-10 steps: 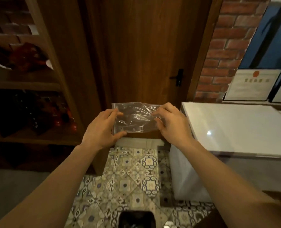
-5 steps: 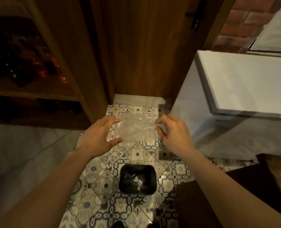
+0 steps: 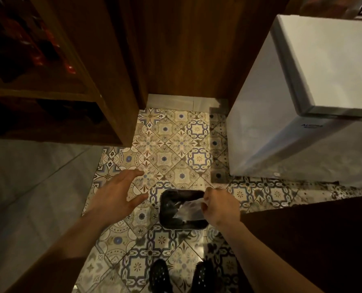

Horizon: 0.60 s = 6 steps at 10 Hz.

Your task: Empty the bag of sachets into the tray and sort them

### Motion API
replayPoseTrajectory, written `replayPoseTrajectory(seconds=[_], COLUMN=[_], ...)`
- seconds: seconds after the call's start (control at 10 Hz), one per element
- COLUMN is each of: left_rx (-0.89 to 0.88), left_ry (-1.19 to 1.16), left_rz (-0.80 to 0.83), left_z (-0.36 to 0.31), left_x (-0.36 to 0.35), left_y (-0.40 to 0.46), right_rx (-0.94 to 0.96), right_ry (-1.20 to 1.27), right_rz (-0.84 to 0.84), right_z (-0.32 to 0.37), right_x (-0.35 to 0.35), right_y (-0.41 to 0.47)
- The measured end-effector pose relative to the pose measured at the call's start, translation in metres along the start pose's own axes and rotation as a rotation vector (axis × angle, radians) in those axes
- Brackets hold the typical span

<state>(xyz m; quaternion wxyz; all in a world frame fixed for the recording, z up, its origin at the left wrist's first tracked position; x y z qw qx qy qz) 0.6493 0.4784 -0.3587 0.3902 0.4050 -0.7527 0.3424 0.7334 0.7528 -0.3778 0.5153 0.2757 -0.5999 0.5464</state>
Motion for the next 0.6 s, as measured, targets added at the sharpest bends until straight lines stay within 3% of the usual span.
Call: replayPoseTrajectory(seconds=[0.3, 0.6], left_rx=[0.041, 0.021], left_ry=[-0.012, 0.066], left_rz=[0.057, 0.116], left_z=[0.038, 0.041], left_x=[-0.036, -0.067], left_y=[0.008, 0.005], right_rx=[-0.051, 0.112], right_ry=[0.123, 0.074], right_rz=[0.060, 0.128], right_z=[0.006, -0.005], right_x=[-0.056, -0.077], right_y=[0.015, 0.018])
Point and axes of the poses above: each hand's wrist, its own y-axis towards the middle knuckle, its own x-axis out of the back of the hand, z = x × y, the point moved 1 cm from there along y, towards the middle knuckle, and after that the axes turned 2 degrees about -y, right-handed, at the moved point
